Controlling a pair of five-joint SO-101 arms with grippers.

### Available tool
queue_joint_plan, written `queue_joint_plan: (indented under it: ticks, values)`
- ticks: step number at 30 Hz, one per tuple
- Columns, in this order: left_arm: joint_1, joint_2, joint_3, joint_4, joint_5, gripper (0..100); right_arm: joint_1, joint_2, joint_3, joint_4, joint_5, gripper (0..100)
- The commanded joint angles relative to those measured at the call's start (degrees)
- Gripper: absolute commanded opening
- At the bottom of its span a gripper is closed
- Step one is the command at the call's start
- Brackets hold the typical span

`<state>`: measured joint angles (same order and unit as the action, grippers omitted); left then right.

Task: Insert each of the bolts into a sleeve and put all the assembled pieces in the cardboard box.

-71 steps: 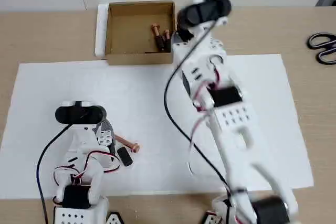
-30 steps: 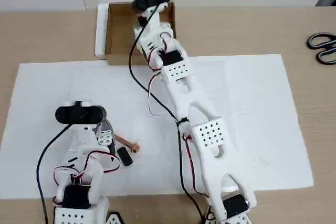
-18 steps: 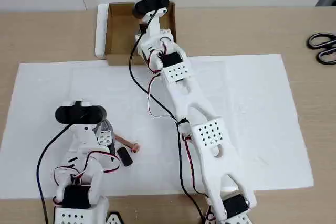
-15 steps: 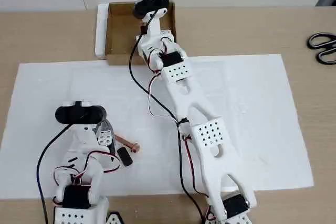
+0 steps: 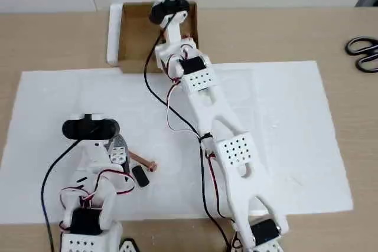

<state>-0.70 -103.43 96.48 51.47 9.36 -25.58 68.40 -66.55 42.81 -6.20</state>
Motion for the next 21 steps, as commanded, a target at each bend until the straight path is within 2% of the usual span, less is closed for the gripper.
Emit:
queue_joint_plan:
  ticks: [1,5,12,21]
  values:
    - [-0.3,-0.7,-0.5,0.3,0.0,1,-0.1,-1.7,-3.1,0.1,-0.2,16.2]
    - [-0.3,-0.7,-0.5,0.3,0.0,1,-0.1,-1.8,-3.4,0.1,-0.2,16.2]
    - [-0.3,-0.7,-0.5,0.3,0.1,1,0.1,-1.8,-14.6,0.7,0.0,16.2]
    - [-0.3,-0.7,-0.5,0.3,0.1,1,0.1,-1.8,-30.2,20.2,0.1,16.2]
